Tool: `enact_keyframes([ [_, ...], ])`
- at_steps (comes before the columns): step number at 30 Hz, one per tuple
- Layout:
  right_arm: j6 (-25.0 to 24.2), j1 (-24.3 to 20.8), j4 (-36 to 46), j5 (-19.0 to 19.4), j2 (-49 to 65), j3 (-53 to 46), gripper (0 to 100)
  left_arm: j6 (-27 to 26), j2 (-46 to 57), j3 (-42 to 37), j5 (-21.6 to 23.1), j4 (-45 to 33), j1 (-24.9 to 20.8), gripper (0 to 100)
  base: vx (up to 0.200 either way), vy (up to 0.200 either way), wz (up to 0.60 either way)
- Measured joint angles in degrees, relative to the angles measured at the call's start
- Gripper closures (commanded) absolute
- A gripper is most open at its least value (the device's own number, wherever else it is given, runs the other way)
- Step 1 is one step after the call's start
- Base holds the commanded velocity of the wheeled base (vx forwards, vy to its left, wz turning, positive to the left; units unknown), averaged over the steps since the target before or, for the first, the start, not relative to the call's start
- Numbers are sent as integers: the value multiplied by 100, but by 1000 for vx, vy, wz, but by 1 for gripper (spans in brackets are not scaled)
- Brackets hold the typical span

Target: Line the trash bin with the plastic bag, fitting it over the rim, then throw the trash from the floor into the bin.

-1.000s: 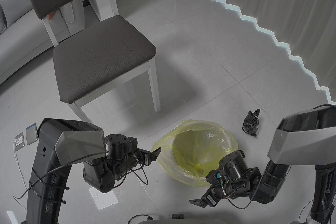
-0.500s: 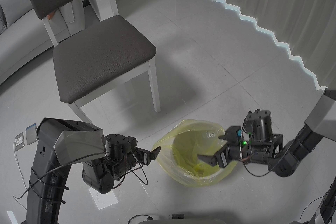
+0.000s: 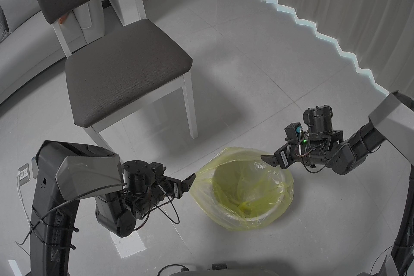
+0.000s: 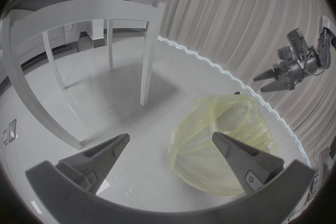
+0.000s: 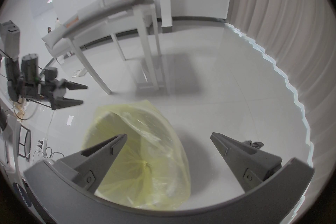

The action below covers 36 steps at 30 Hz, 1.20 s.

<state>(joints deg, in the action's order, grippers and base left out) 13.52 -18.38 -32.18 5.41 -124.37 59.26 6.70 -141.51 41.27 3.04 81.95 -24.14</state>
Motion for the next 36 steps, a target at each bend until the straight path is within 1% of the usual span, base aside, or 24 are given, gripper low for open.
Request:
enact_keyframes([
  [4, 35, 207, 106, -16, -239, 166, 0, 46, 27, -23, 0, 4, 16, 0, 0, 0, 0],
  [8, 44, 315, 118, 11, -438, 228, 0, 51, 28, -26, 2, 4, 13, 0, 0, 0, 0],
  [9, 44, 336, 117, 13, -477, 238, 100, 51, 28, -21, 2, 2, 13, 0, 0, 0, 0],
  [25, 9, 422, 115, 35, -895, 424, 100, 49, -41, -30, 5, 94, 20, 0, 0, 0, 0],
  [36, -22, 478, 117, 38, -1408, 1067, 100, 49, -194, 126, -28, 96, 60, 0, 0, 0, 0],
])
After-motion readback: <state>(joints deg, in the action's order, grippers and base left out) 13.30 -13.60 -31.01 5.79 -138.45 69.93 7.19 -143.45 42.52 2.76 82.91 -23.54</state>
